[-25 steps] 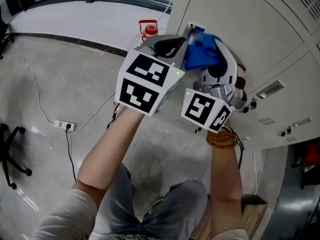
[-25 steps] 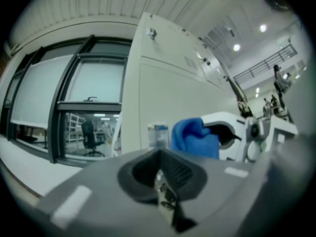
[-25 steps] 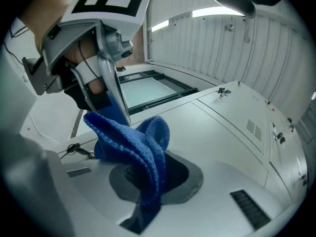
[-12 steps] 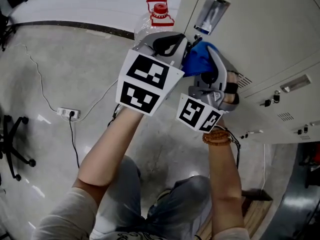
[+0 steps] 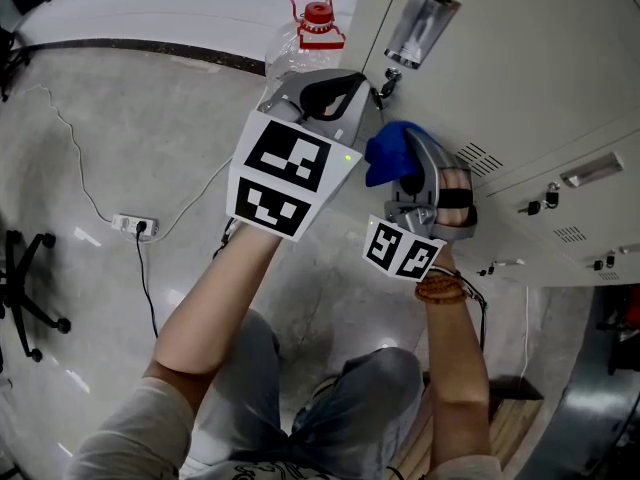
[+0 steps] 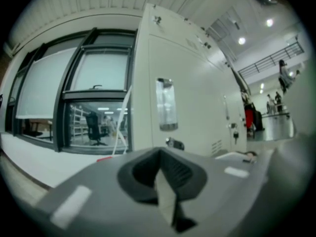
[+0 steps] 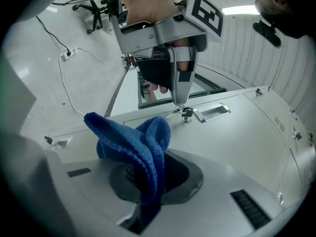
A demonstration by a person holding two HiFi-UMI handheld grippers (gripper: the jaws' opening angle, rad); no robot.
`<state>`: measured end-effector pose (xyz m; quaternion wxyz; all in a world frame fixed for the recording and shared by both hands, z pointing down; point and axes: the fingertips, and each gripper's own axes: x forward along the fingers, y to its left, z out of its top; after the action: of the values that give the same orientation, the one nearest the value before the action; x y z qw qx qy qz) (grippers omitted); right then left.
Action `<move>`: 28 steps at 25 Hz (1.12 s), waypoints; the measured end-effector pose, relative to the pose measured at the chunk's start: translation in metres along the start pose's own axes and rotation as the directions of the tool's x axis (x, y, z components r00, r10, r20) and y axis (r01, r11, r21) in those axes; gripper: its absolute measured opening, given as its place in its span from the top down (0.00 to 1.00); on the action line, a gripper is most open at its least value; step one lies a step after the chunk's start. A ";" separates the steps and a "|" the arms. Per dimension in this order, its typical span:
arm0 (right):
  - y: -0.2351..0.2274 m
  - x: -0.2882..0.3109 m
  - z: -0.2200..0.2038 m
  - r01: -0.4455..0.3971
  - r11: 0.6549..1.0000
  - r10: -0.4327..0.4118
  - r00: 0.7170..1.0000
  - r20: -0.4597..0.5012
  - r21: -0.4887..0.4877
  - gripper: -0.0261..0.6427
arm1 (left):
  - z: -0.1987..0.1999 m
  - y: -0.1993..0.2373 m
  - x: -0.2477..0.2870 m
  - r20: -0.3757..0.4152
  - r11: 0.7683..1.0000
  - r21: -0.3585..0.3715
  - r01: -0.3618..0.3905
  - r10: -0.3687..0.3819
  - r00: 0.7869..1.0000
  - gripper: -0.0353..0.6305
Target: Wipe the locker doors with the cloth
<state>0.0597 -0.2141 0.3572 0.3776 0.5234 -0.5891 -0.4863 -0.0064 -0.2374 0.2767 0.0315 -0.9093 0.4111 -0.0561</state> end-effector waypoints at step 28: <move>-0.350 -0.002 0.060 0.327 0.944 -0.330 0.940 0.084 0.043 0.92 | 0.265 -0.026 -0.025 0.347 0.996 0.087 0.021 -0.050 0.937 0.94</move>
<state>0.0902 -0.1939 0.0037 0.2568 0.5972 -0.5169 -0.5569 0.0304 -0.1982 0.0144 0.1400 -0.9100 0.3801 0.0884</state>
